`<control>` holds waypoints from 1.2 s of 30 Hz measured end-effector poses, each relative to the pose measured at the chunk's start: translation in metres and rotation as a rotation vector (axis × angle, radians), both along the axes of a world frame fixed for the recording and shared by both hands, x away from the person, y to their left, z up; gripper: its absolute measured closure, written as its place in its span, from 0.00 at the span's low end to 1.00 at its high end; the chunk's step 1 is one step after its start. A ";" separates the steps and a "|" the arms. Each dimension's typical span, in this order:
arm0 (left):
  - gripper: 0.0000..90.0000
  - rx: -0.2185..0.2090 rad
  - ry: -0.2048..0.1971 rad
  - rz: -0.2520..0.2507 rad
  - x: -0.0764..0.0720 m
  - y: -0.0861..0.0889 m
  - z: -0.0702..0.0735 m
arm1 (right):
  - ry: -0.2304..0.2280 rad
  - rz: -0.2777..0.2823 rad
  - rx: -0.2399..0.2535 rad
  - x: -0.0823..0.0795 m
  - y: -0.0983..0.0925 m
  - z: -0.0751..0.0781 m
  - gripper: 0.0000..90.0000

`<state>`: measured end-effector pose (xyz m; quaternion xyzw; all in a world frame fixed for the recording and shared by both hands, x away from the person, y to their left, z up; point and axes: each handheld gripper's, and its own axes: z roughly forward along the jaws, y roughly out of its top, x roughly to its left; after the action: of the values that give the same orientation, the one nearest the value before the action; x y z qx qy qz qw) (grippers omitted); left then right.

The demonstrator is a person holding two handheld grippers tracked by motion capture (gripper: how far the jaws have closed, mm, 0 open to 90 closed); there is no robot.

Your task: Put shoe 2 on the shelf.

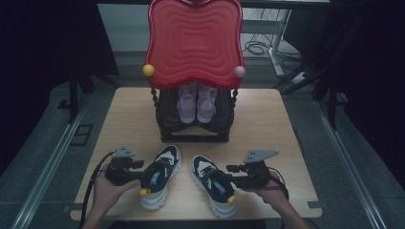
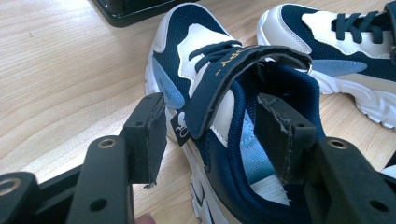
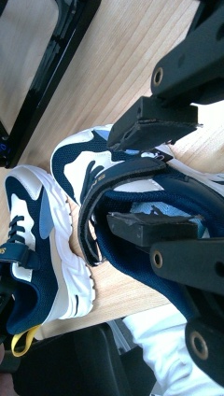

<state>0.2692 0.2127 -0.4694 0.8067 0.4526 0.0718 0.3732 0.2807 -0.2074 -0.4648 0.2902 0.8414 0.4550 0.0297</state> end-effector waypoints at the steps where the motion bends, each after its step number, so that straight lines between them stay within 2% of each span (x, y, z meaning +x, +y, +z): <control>1: 0.49 0.000 0.003 0.001 0.000 -0.001 0.000 | 0.000 0.001 -0.004 0.000 0.001 0.000 0.63; 19: 0.54 0.053 0.030 0.013 0.010 -0.011 -0.011 | 0.026 0.009 -0.068 0.006 0.013 -0.006 0.62; 23: 0.56 0.066 0.043 0.018 0.012 -0.014 -0.015 | 0.034 0.006 -0.099 0.009 0.018 -0.009 0.62; 28: 0.61 0.058 0.043 0.020 0.013 -0.016 -0.016 | 0.036 -0.005 -0.170 0.012 0.028 -0.015 0.63; 36: 0.70 0.061 0.039 0.032 0.011 -0.018 -0.015 | 0.060 -0.006 -0.216 0.013 0.033 -0.013 0.70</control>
<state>0.2805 0.1950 -0.4847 0.8115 0.4703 0.0755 0.3385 0.2940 -0.1741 -0.4777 0.3011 0.8852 0.3526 0.0371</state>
